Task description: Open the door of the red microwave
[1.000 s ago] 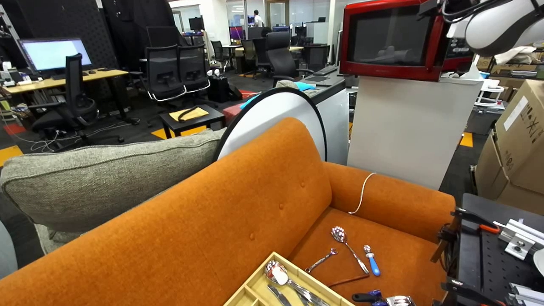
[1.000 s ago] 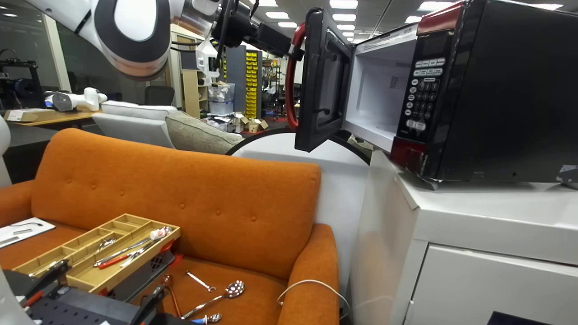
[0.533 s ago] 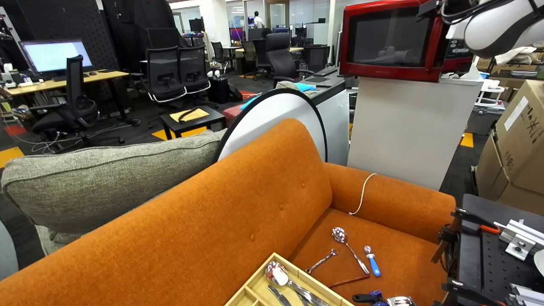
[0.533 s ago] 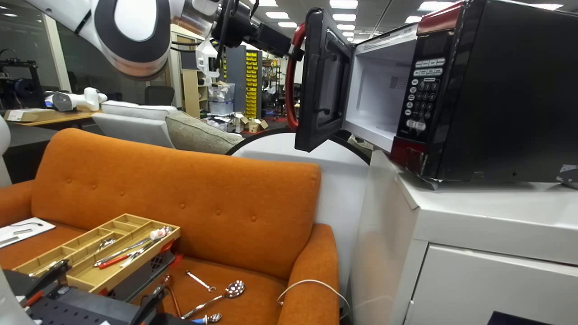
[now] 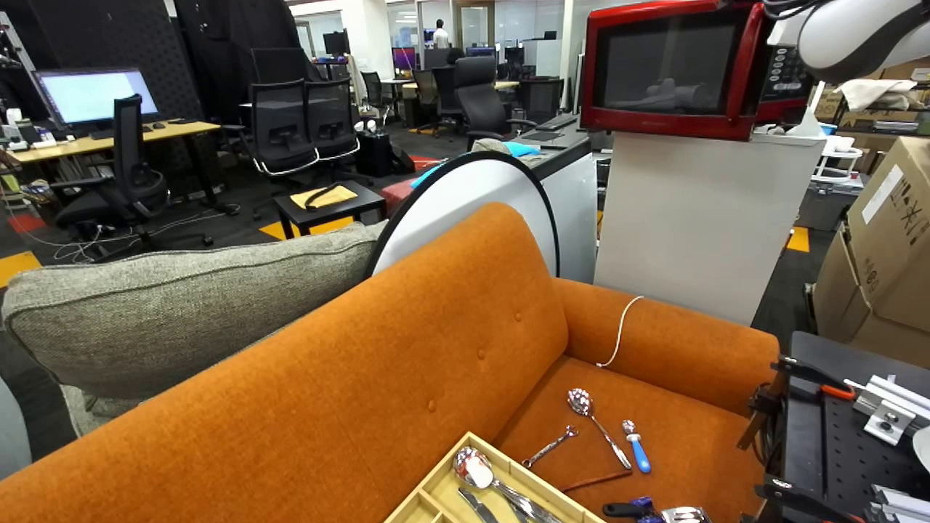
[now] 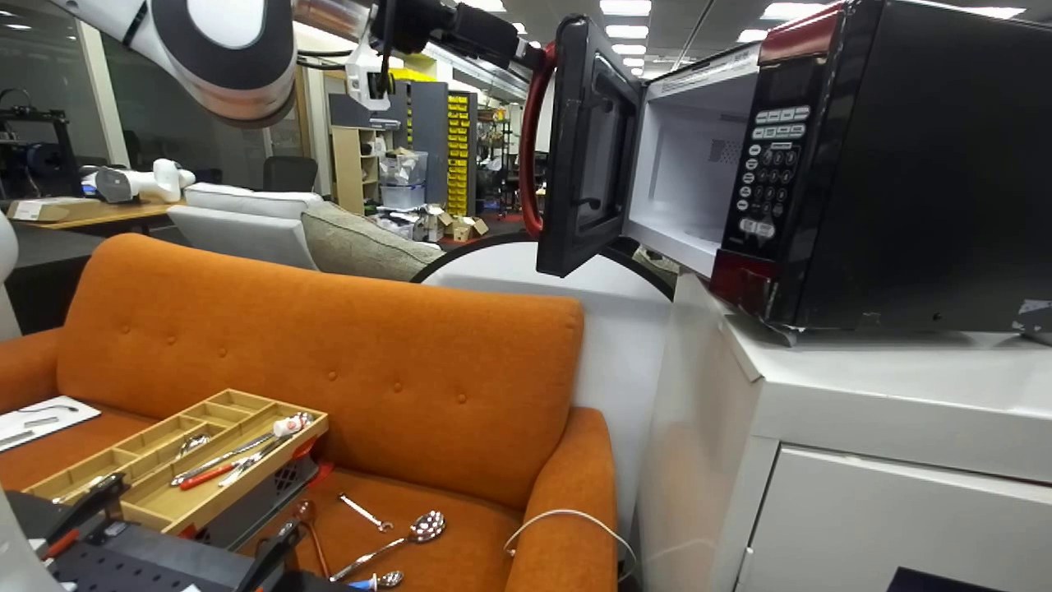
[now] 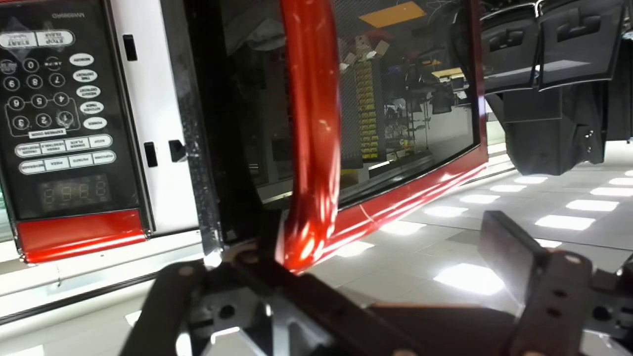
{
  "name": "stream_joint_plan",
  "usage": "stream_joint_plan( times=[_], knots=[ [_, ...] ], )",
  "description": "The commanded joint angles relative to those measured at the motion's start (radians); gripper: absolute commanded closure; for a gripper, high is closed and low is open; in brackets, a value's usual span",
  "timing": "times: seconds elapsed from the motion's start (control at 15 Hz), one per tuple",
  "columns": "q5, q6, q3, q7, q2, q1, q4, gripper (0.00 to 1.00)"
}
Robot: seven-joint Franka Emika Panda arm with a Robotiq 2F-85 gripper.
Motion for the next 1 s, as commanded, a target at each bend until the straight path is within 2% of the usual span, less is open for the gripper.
stream_joint_plan(
  times=[0.0,0.27,0.4,0.47,0.53,0.93],
  knots=[
    [0.022,0.0,-0.012,-0.002,0.021,0.083,-0.006,0.0],
    [0.042,0.002,-0.017,0.041,0.067,0.287,0.003,0.0],
    [0.063,0.0,-0.009,0.04,0.094,0.346,-0.008,0.0],
    [0.066,-0.001,0.005,0.024,0.076,0.323,0.009,0.0],
    [0.073,-0.003,0.005,0.024,0.084,0.342,0.006,0.0],
    [0.073,-0.003,0.004,0.024,0.073,0.336,0.004,0.0]
  ],
)
